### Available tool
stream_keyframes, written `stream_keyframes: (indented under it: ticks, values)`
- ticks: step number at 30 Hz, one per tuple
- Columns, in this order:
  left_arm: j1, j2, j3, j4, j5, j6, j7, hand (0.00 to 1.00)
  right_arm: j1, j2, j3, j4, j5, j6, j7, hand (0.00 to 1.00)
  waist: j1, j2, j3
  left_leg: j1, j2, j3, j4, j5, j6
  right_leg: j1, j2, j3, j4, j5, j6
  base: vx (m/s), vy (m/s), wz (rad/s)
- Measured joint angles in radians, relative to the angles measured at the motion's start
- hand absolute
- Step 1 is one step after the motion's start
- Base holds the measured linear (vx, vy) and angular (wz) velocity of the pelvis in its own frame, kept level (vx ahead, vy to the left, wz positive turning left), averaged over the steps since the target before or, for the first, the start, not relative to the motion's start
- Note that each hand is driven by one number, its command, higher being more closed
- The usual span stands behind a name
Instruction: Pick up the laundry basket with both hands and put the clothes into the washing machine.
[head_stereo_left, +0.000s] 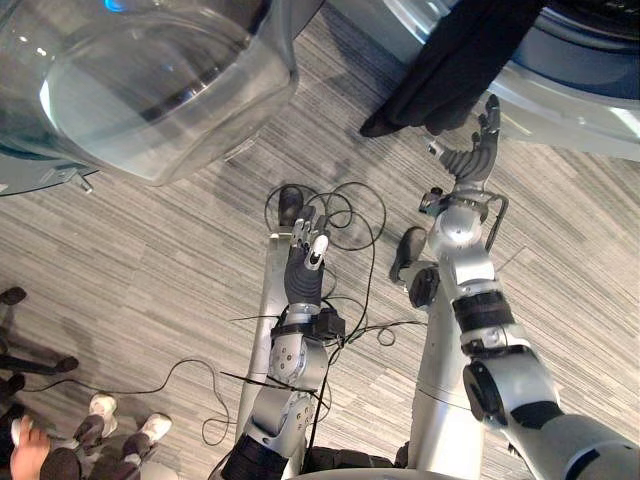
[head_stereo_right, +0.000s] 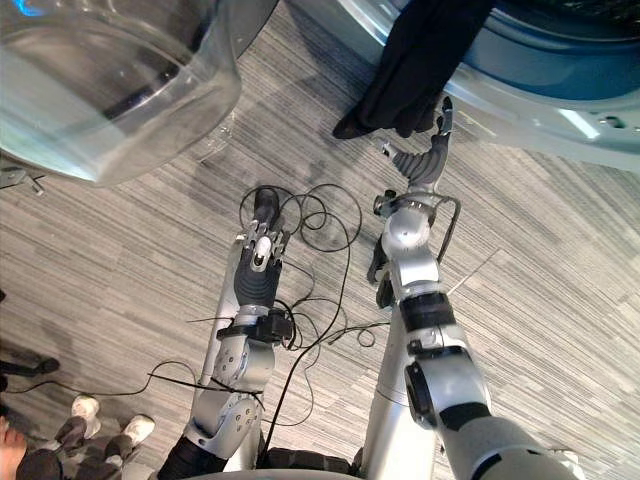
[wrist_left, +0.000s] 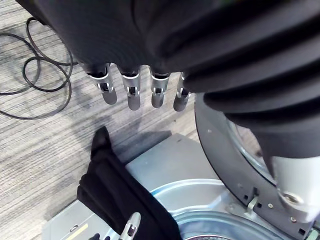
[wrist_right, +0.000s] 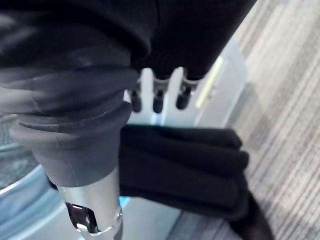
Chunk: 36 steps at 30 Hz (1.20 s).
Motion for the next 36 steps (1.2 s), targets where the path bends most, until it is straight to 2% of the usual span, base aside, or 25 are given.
stream_keyframes:
  ticks: [4, 7, 14, 18, 19, 21, 22, 28, 31, 36]
  values:
    - [-0.021, 0.006, -0.074, 0.001, -0.009, 0.0, -0.002, 0.0, -0.115, -0.042, 0.0, 0.123, 0.065, 0.004, 0.003, 0.0, 0.02, 0.004, 0.0, -0.031, -0.021, -0.011, 0.018, 0.0, -0.002, -0.034, -0.016, -0.002, 0.04, -0.019, 0.003, -0.01, 0.003, 0.16]
    - [-0.031, 0.008, -0.101, 0.003, -0.011, -0.002, -0.002, 0.0, -0.159, -0.086, 0.022, 0.176, 0.092, 0.005, 0.004, 0.0, 0.03, 0.021, -0.001, -0.044, -0.033, -0.024, 0.018, 0.002, -0.006, -0.041, -0.025, -0.013, 0.051, -0.028, 0.003, -0.01, 0.003, 0.18]
    - [-0.034, 0.009, -0.118, 0.001, -0.023, -0.008, -0.002, 0.0, -0.261, -0.173, 0.154, 0.2, 0.1, 0.017, 0.011, 0.0, 0.03, 0.027, -0.001, -0.068, -0.055, -0.043, 0.01, 0.006, -0.011, -0.056, -0.039, -0.023, 0.067, -0.052, 0.003, 0.02, 0.01, 0.16]
    - [-0.034, 0.009, -0.128, -0.002, -0.039, -0.009, -0.004, 0.0, -0.273, -0.185, 0.179, 0.156, 0.091, 0.025, 0.018, 0.0, 0.033, 0.027, -0.001, -0.095, -0.054, -0.052, 0.016, 0.007, -0.012, -0.08, -0.036, -0.026, 0.072, -0.052, 0.003, 0.01, 0.003, 0.01]
    - [-0.039, 0.01, -0.129, -0.002, -0.039, -0.004, -0.004, 0.0, -0.28, -0.189, 0.202, 0.135, 0.081, 0.055, 0.025, 1.0, 0.028, 0.027, -0.001, -0.104, -0.055, -0.058, 0.02, 0.006, -0.012, -0.084, -0.035, -0.029, 0.072, -0.054, 0.005, 0.0, 0.0, 0.0]
    - [-0.054, 0.01, -0.128, -0.001, -0.039, 0.003, -0.004, 0.0, -0.31, -0.214, 0.211, 0.13, 0.059, 0.062, 0.046, 1.0, 0.023, 0.027, -0.001, -0.114, -0.058, -0.06, 0.028, 0.006, -0.012, -0.095, -0.038, -0.028, 0.087, -0.055, 0.007, -0.02, 0.029, 0.08]
    - [-0.056, 0.01, -0.128, -0.014, -0.041, -0.003, -0.003, 0.0, -0.346, -0.265, 0.209, 0.132, 0.111, 0.06, 0.05, 1.0, 0.027, 0.027, -0.001, -0.123, -0.067, -0.063, 0.031, 0.011, -0.019, -0.107, -0.042, -0.023, 0.099, -0.06, 0.007, -0.04, 0.028, 0.17]
    - [-0.056, 0.011, -0.147, -0.024, -0.078, -0.017, -0.005, 0.0, -0.393, -0.339, 0.251, 0.197, 0.281, 0.044, 0.095, 1.0, 0.025, 0.027, -0.001, -0.152, -0.074, -0.07, 0.035, 0.024, -0.025, -0.134, -0.045, -0.025, 0.111, -0.063, 0.0, -0.04, 0.023, 0.05]
    - [-0.056, 0.012, -0.159, -0.024, -0.078, -0.016, -0.006, 0.0, -0.41, -0.339, 0.255, 0.209, 0.342, 0.035, 0.095, 1.0, 0.022, 0.027, -0.001, -0.163, -0.071, -0.072, 0.046, 0.024, -0.025, -0.144, -0.04, -0.024, 0.117, -0.063, 0.0, -0.03, 0.019, -0.06]
    - [-0.056, 0.011, -0.159, -0.022, -0.081, -0.017, -0.002, 0.0, -0.45, -0.332, 0.255, 0.248, 0.515, 0.001, 0.095, 1.0, 0.018, 0.027, -0.001, -0.171, -0.07, -0.072, 0.061, 0.024, -0.026, -0.154, -0.038, -0.02, 0.126, -0.062, -0.001, 0.0, 0.005, -0.01]
